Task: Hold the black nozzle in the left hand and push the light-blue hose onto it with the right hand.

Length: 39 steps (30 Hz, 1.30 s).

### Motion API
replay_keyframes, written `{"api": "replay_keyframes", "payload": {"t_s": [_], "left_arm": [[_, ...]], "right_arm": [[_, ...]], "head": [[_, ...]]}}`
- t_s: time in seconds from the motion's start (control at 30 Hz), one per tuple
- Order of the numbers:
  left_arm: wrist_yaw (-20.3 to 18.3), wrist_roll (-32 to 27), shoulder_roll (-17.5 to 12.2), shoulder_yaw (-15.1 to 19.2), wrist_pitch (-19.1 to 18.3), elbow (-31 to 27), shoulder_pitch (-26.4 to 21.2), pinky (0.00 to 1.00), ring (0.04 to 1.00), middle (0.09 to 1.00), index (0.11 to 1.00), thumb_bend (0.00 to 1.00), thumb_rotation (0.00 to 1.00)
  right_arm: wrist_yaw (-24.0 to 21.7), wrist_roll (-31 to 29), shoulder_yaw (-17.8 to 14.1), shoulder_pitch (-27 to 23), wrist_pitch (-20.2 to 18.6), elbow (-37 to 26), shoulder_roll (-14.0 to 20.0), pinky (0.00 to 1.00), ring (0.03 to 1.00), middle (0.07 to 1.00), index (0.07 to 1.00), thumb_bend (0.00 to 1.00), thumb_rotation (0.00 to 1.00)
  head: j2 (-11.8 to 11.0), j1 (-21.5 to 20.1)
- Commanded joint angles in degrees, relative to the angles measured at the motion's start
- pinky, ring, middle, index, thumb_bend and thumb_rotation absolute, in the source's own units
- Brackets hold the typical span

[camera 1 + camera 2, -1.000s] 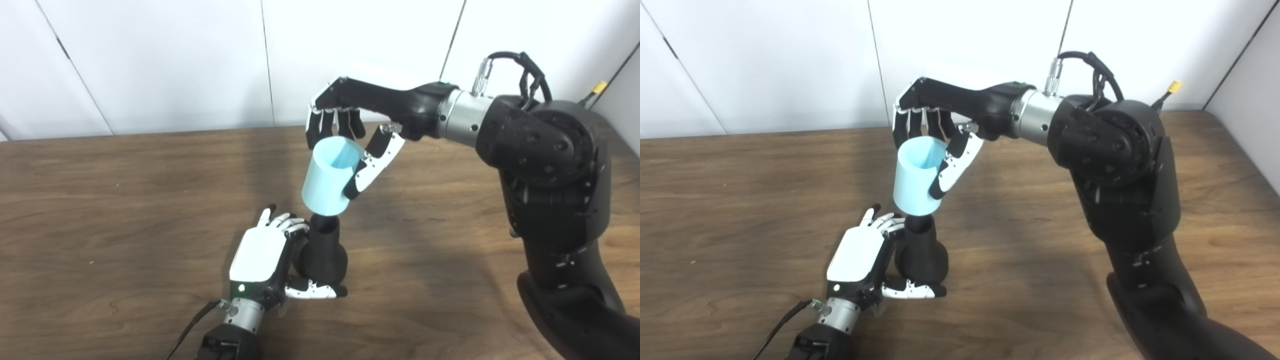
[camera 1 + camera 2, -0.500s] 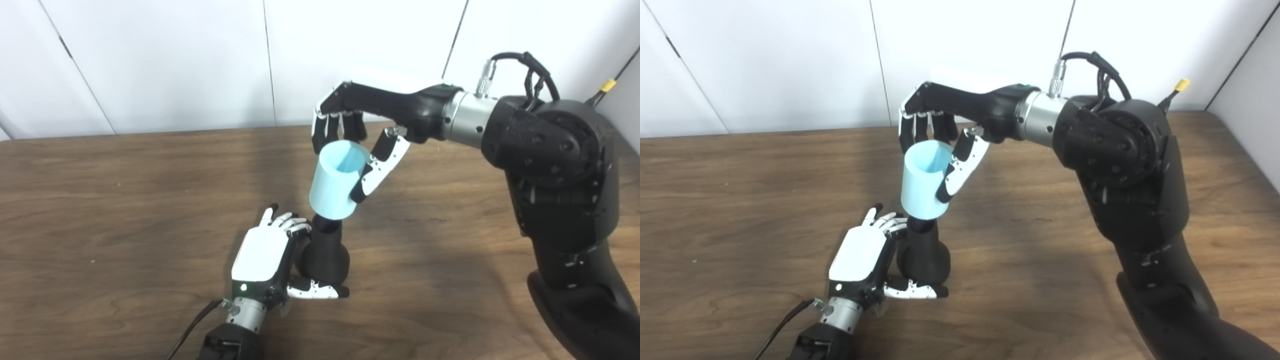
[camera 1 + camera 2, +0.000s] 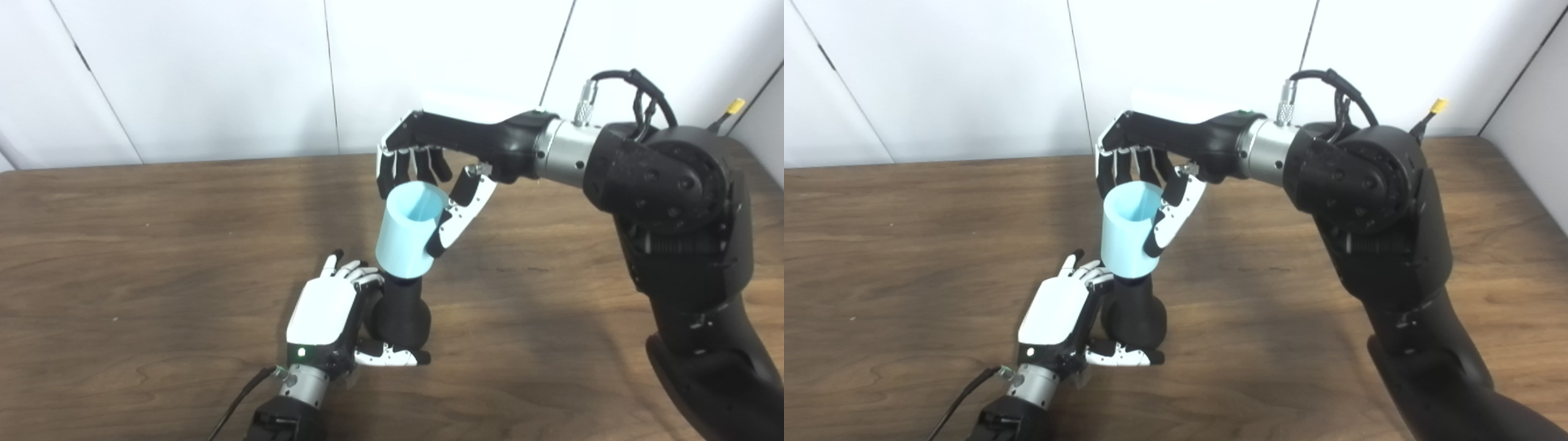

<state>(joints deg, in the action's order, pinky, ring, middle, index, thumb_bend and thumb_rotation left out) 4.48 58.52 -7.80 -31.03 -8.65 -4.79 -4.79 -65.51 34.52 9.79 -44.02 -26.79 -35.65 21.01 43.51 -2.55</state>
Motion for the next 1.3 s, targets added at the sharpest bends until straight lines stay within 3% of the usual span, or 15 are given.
{"api": "replay_keyframes", "payload": {"t_s": [0.0, 0.67, 1.03, 1.27], "left_arm": [[-2.71, 0.43, 0.51, -1.51, 0.0, 0.56, 1.45, 1.0, 0.854, 0.756, 0.482, 0.52, 0.05], [-3.1, 0.63, 0.94, -1.4, -0.33, 0.13, 1.51, 1.0, 0.854, 0.755, 0.482, 0.52, 0.05], [-3.05, 0.63, 0.88, -1.34, -0.28, 0.13, 1.4, 1.0, 0.856, 0.756, 0.482, 0.52, 0.05], [-3.08, 0.56, 0.77, -1.27, -0.23, 0.01, 1.46, 1.0, 0.856, 0.755, 0.482, 0.52, 0.05]], "right_arm": [[-0.81, 0.07, -0.93, -1.61, -0.09, -0.62, 0.11, 0.31, 0.39, 0.478, 0.519, 0.52, 0.0], [-6.45, 6.97, -1.07, -1.27, -0.11, -1.45, -2.84, 0.36, 0.419, 0.494, 0.487, 0.52, 0.0], [-6.42, 6.92, 1.14, -1.99, -0.12, -1.5, -0.59, 0.33, 0.403, 0.492, 0.492, 0.52, 0.0], [-4.92, 3.72, 1.26, -2.04, -0.11, -1.0, 1.3, 0.28, 0.365, 0.472, 0.528, 0.51, 0.0]], "head": [[0.12, -0.03], [0.47, 0.09], [0.61, 0.02], [0.61, 0.02]]}}
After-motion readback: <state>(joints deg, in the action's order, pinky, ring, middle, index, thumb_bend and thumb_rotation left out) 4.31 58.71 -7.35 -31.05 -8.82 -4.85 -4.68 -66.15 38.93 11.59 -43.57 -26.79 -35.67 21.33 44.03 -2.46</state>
